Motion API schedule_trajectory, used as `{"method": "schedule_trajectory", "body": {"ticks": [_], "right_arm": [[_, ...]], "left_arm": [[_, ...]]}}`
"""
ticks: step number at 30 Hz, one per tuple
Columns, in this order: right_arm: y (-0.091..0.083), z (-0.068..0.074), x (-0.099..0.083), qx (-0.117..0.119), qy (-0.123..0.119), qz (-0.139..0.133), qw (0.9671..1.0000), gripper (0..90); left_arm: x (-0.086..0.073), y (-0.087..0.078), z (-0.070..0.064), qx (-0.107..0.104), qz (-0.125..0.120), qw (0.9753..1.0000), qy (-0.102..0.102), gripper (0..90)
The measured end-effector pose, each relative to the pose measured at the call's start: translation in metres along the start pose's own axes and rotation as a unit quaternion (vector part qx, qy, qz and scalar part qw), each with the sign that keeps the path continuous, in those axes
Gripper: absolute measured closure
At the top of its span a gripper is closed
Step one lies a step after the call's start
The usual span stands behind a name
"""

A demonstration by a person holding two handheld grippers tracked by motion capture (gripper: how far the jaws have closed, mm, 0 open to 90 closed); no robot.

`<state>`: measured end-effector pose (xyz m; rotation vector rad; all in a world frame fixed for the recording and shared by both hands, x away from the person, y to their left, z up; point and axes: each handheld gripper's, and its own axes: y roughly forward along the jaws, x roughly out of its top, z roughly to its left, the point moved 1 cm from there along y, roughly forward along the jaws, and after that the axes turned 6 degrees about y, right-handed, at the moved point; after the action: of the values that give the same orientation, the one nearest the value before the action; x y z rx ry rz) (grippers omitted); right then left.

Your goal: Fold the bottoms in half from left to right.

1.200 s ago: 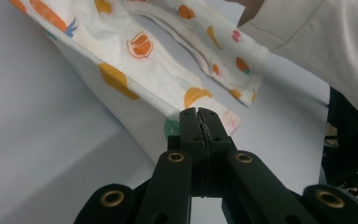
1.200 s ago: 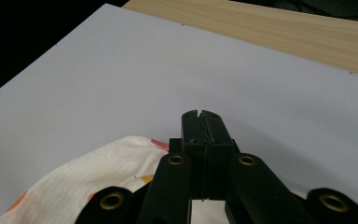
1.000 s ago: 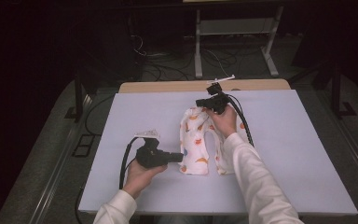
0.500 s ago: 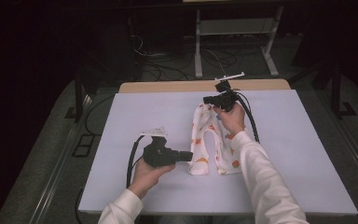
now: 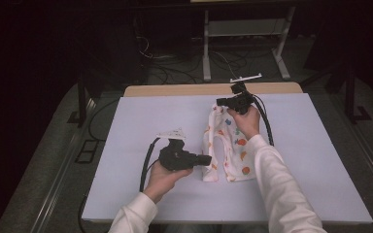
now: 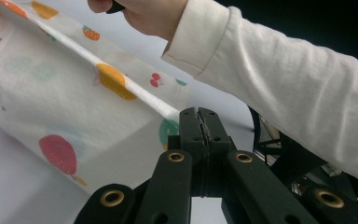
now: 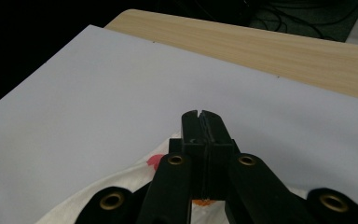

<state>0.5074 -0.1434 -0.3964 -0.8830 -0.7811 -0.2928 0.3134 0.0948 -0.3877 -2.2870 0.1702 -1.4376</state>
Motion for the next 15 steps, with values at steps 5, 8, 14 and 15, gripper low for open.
{"method": "schedule_trajectory", "body": {"ticks": [5, 8, 14, 15], "right_arm": [[-0.002, -0.007, 0.001, 0.002, 0.005, 0.0, 1.0, 88.3], [-0.002, -0.01, 0.002, 0.003, 0.003, 0.004, 1.0, 88.2], [-0.001, -0.015, 0.003, 0.005, 0.002, 0.008, 1.0, 88.2], [-0.001, -0.016, 0.004, 0.006, 0.001, 0.007, 1.0, 88.2]], "left_arm": [[0.006, 0.008, -0.001, -0.005, -0.001, 1.0, 0.008, 89.2], [0.007, 0.014, 0.0, -0.009, -0.002, 0.9999, 0.007, 89.2], [0.012, 0.026, -0.001, -0.015, 0.001, 0.9998, 0.011, 89.3], [0.014, 0.028, -0.001, -0.015, 0.002, 0.9998, 0.012, 89.2]]}}
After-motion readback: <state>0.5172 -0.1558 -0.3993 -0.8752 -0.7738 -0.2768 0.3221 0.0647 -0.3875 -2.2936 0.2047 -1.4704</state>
